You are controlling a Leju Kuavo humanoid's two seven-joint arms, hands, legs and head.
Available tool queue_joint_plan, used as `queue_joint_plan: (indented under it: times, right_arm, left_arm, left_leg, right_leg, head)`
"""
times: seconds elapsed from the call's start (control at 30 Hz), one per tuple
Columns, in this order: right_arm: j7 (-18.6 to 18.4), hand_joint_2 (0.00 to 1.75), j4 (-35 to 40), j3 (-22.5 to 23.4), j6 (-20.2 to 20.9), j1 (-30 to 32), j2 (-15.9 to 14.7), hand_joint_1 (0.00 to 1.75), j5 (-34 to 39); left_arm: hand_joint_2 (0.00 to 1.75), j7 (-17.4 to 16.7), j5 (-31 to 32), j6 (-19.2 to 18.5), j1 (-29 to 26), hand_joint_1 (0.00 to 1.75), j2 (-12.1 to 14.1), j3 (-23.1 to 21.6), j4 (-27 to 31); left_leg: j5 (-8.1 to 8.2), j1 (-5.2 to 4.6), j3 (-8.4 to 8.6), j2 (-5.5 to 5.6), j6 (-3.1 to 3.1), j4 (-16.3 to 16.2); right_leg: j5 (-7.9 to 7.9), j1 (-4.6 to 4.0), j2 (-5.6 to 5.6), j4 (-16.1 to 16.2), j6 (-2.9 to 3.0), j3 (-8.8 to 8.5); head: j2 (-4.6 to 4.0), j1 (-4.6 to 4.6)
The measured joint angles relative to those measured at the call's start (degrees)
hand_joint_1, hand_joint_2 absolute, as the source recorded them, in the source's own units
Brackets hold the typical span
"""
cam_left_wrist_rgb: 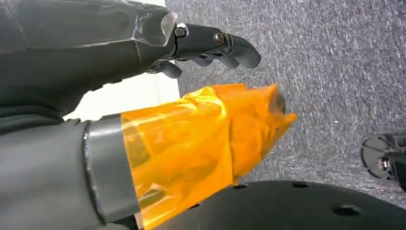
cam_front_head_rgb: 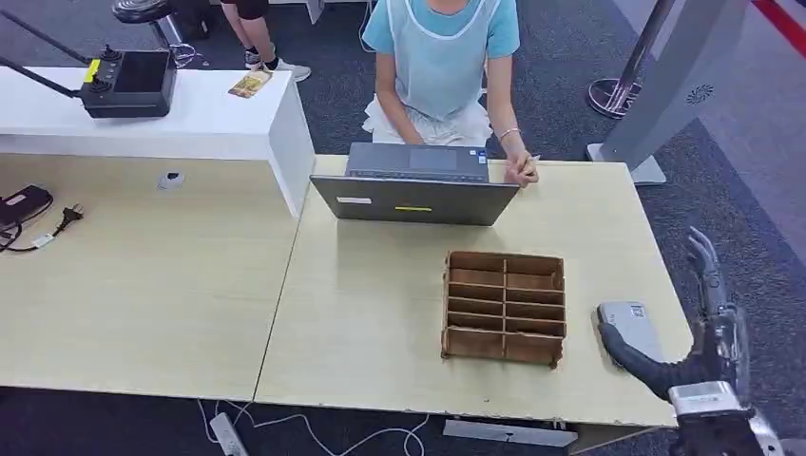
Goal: Pass the card to the sensor for recognition and then transmit it.
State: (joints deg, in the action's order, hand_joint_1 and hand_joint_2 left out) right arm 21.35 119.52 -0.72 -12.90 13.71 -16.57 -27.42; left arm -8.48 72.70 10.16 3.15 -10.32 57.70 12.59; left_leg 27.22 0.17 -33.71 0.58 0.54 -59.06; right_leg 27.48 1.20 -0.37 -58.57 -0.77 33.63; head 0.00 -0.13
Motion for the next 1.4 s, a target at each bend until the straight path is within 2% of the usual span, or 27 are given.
queue_joint_plan:
  times: [0.17,0.3,0.6,0.9,1.0,1.13,1.4]
  right_arm:
    - [-2.12,1.75,1.88,0.00,-3.38,2.17,-0.44,0.00,-6.52]
    - [-5.60,1.75,2.31,-0.22,-5.00,3.11,-1.42,0.00,-12.20]
    - [-17.19,1.75,2.10,-3.67,-4.30,4.40,-8.13,0.00,-27.06]
    - [-25.13,1.75,-0.83,-9.90,-2.32,0.30,-11.91,0.00,-40.62]
    - [-27.02,1.75,-1.75,-11.57,-0.85,-1.07,-12.81,0.00,-42.11]
    - [-29.64,1.75,-3.39,-14.21,3.68,-3.31,-14.65,0.00,-40.97]
    - [-31.67,1.75,-6.30,-17.42,5.91,-6.32,-16.24,0.00,-39.62]
  left_arm:
    - [0.00,0.00,0.31,0.00,0.00,0.00,0.00,0.26,0.00]
    - [0.00,0.00,0.24,0.00,0.01,0.00,0.00,0.37,0.00]
    - [0.00,-0.04,0.79,-0.04,0.04,0.00,0.20,0.46,0.00]
    - [0.00,-0.83,1.44,-0.31,0.09,0.00,0.48,0.46,0.00]
    - [0.00,-1.01,1.53,-0.35,0.10,0.00,0.48,0.46,0.00]
    - [0.00,-1.20,1.88,-0.35,0.11,0.00,0.48,0.46,0.00]
    - [0.00,-1.20,1.84,-0.50,0.12,0.00,0.50,0.46,0.00]
  left_leg:
    - [0.00,0.00,0.01,0.00,0.00,0.00]
    - [0.00,0.00,0.02,0.00,0.00,0.00]
    - [0.01,-0.01,0.00,0.00,-0.02,0.00]
    - [0.01,0.00,0.03,-0.02,-0.02,0.00]
    - [0.01,-0.01,0.03,-0.02,-0.02,0.00]
    - [0.01,-0.01,0.02,-0.01,-0.02,0.00]
    - [0.01,-0.01,0.03,-0.01,-0.02,0.00]
  right_leg:
    - [0.00,0.00,0.00,0.00,0.00,-0.01]
    - [0.00,0.00,0.00,0.00,-0.01,-0.03]
    - [0.01,0.02,0.00,0.00,-0.01,-0.03]
    - [0.00,0.01,0.01,-0.02,-0.01,-0.04]
    - [0.01,0.01,0.01,-0.02,-0.01,-0.04]
    - [0.01,0.02,0.00,-0.01,-0.01,-0.04]
    - [0.01,0.02,0.00,-0.01,-0.01,-0.04]
  head:
    - [0.00,0.00]
    - [0.00,0.02]
    - [0.00,0.00]
    - [0.00,0.00]
    - [0.00,0.00]
    - [0.00,0.00]
    - [0.00,0.00]
